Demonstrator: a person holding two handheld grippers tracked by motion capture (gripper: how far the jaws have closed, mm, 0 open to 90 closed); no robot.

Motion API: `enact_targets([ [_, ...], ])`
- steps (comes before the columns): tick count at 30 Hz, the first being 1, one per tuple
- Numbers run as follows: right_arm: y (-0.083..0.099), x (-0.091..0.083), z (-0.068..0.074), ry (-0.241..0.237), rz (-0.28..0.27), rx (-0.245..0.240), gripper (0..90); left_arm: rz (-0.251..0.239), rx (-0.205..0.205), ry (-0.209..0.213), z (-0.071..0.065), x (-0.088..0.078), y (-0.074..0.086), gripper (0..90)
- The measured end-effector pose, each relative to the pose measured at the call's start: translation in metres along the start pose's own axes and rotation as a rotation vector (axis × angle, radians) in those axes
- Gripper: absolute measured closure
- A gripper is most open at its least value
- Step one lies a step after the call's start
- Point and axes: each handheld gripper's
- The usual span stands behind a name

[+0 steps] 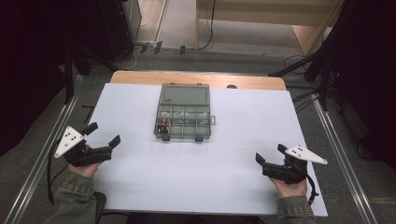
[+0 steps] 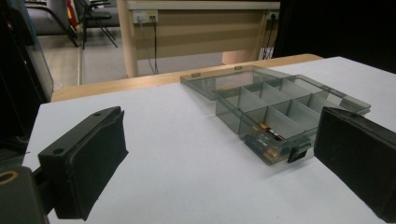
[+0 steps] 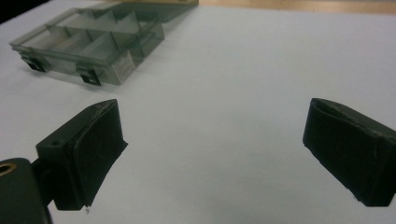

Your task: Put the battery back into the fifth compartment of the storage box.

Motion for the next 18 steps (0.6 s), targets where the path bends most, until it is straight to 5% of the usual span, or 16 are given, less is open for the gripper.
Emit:
enact_targets([
  [8,0.002,-0.016,0.005,0.002,-0.156,-0.039,4.7,0.025,0.024,0.019,-0.007,-0.001,0.003,2.6],
  [18,0.002,-0.02,0.003,0.004,-0.23,-0.021,4.7,0.033,0.066,0.035,-0.017,-0.003,0.007,2.6],
])
Point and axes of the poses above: each handheld gripper's, and its own axes: x roughly forward along the jaws, y roughly out of its underside, z roughly to its left, and after that the axes turned 13 degrees about -x, right-handed
